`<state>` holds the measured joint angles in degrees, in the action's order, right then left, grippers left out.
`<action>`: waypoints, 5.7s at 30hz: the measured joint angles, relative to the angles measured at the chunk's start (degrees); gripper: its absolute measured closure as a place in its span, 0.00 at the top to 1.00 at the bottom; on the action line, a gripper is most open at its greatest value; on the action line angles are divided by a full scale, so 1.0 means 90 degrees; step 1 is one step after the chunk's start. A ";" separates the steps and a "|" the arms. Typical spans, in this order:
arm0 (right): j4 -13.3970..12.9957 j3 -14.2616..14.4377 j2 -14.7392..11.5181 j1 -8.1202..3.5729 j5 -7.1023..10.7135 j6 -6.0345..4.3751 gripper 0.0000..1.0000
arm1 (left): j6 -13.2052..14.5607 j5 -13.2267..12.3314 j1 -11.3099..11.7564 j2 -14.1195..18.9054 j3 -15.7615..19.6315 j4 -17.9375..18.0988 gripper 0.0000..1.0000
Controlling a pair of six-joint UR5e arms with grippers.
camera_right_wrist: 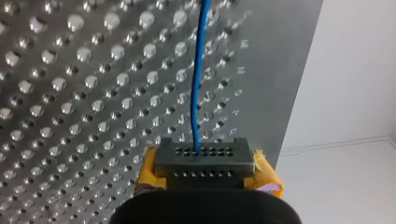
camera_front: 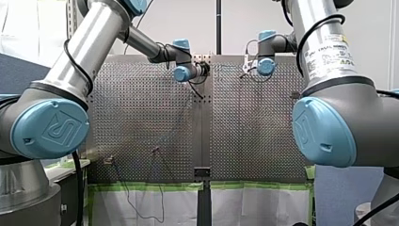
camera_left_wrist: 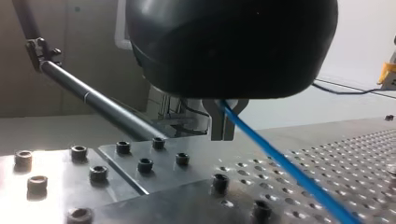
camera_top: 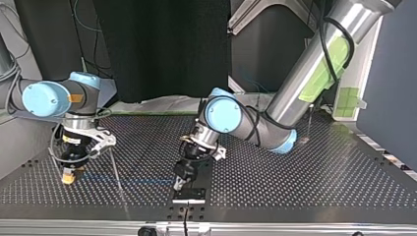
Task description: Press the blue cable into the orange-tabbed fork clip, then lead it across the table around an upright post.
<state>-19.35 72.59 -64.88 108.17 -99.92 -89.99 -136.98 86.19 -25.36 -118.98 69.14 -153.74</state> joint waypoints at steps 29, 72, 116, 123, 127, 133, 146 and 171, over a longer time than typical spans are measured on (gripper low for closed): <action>0.0010 0.0134 0.0487 -0.0099 0.0036 0.0027 0.00 | 0.0790 0.0336 -0.0101 -0.0428 0.0001 -0.0453 0.10; -0.0010 0.0294 0.1055 -0.0129 0.0417 0.0043 0.00 | 0.1067 0.0623 -0.0143 -0.0426 -0.0004 -0.0724 0.41; -0.0104 0.0519 0.1346 -0.0245 0.0400 0.0229 0.00 | 0.1640 0.1490 -0.0259 -0.0427 0.0000 -0.1183 0.84; -0.0240 0.0649 0.1360 -0.0334 0.0414 0.0221 0.00 | 0.1664 0.1510 -0.0268 -0.0427 -0.0002 -0.1190 0.84; -0.0265 0.0670 0.1369 -0.0356 0.0417 0.0222 0.00 | 0.1671 0.1511 -0.0269 -0.0427 -0.0002 -0.1190 0.84; -0.0272 0.0674 0.1376 -0.0363 0.0425 0.0230 0.00 | 0.1676 0.1511 -0.0271 -0.0426 -0.0001 -0.1190 0.84; -0.0273 0.0673 0.1382 -0.0368 0.0427 0.0231 0.00 | 0.1619 0.1512 -0.0270 -0.0426 -0.0001 -0.1190 0.84; -0.0283 0.0674 0.1383 -0.0385 0.0427 0.0232 0.00 | 0.1776 0.2057 -0.0304 -0.0428 0.0001 -0.1764 0.84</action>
<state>-21.90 78.65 -52.43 104.70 -96.07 -87.91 -120.99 104.71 -28.09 -122.84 69.14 -169.62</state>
